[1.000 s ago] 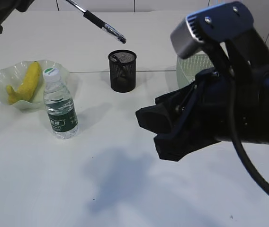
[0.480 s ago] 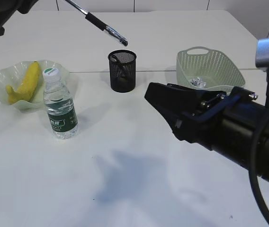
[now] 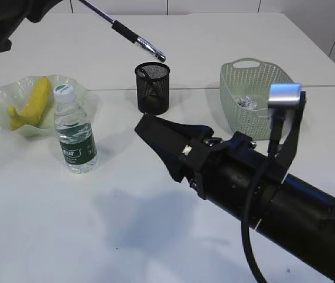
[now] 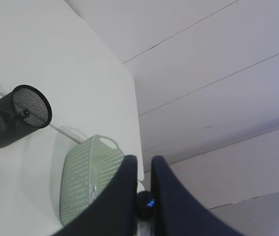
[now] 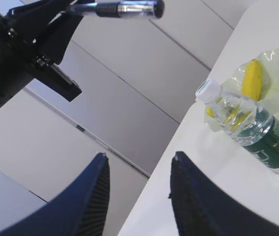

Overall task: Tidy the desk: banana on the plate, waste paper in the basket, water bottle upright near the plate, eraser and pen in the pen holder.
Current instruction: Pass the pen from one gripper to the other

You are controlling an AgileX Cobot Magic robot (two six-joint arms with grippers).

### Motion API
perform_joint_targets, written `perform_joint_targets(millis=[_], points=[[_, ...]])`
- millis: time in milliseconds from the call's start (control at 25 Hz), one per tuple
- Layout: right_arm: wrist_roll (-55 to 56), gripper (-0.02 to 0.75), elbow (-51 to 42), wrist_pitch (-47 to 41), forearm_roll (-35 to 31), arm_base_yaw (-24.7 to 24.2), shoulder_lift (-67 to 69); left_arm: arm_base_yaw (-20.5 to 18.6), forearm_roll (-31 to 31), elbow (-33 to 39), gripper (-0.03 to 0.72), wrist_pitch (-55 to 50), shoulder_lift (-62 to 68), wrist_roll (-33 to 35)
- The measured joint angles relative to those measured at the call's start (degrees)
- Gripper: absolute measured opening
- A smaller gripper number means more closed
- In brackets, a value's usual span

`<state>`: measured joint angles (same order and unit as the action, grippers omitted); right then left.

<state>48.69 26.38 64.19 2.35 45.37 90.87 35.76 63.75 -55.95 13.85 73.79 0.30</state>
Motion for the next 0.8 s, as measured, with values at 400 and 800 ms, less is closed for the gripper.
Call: perform_joint_targets(millis=[400,800], points=[[9.29,0.307,6.35,1.27,-0.67,0.00,2.07,0.00,2.24,0.00,0.022,-1.18,0.00,0.00],[18.81,0.307,9.64,1.27,-9.53,0.00,2.21,0.00,8.01,0.00,0.022,-1.06,1.08,0.00]])
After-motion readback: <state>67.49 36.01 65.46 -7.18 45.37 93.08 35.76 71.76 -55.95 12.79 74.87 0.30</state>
